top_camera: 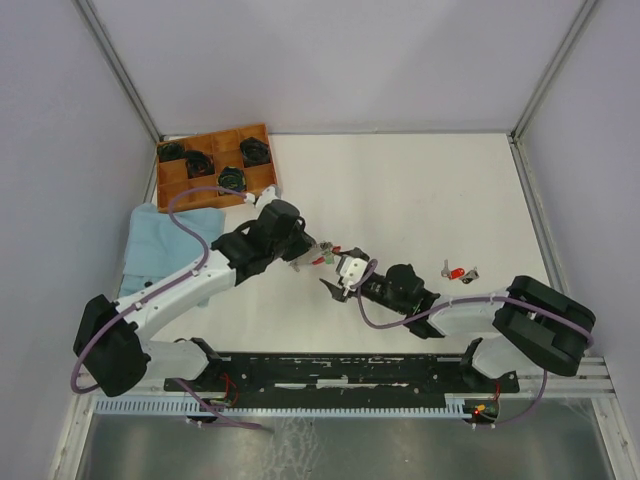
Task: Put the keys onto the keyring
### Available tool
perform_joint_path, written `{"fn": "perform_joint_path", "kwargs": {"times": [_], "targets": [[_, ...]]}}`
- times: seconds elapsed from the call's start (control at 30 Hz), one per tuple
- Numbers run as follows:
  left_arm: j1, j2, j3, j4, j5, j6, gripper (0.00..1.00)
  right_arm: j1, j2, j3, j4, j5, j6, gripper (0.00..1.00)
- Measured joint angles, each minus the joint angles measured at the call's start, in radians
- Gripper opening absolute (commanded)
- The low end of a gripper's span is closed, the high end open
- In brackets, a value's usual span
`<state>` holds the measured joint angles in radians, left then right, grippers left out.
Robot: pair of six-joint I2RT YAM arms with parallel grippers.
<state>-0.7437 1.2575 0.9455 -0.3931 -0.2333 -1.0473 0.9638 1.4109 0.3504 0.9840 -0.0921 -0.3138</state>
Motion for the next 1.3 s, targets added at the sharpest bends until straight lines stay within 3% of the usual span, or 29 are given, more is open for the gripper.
{"fn": "perform_joint_path", "kwargs": {"times": [0.33, 0.73, 1.3], "targets": [[0.0, 0.038, 0.013, -0.005, 0.01, -0.037, 0.03, 0.031, 0.035, 0.043, 0.113, 0.038, -0.098, 0.39], [0.0, 0.042, 0.013, -0.002, 0.036, -0.042, 0.03, 0.031, 0.19, 0.055, 0.262, 0.125, -0.113, 0.32], [0.002, 0.043, 0.013, 0.003, 0.051, -0.071, 0.03, 0.032, 0.279, 0.089, 0.37, 0.185, -0.138, 0.2]]}}
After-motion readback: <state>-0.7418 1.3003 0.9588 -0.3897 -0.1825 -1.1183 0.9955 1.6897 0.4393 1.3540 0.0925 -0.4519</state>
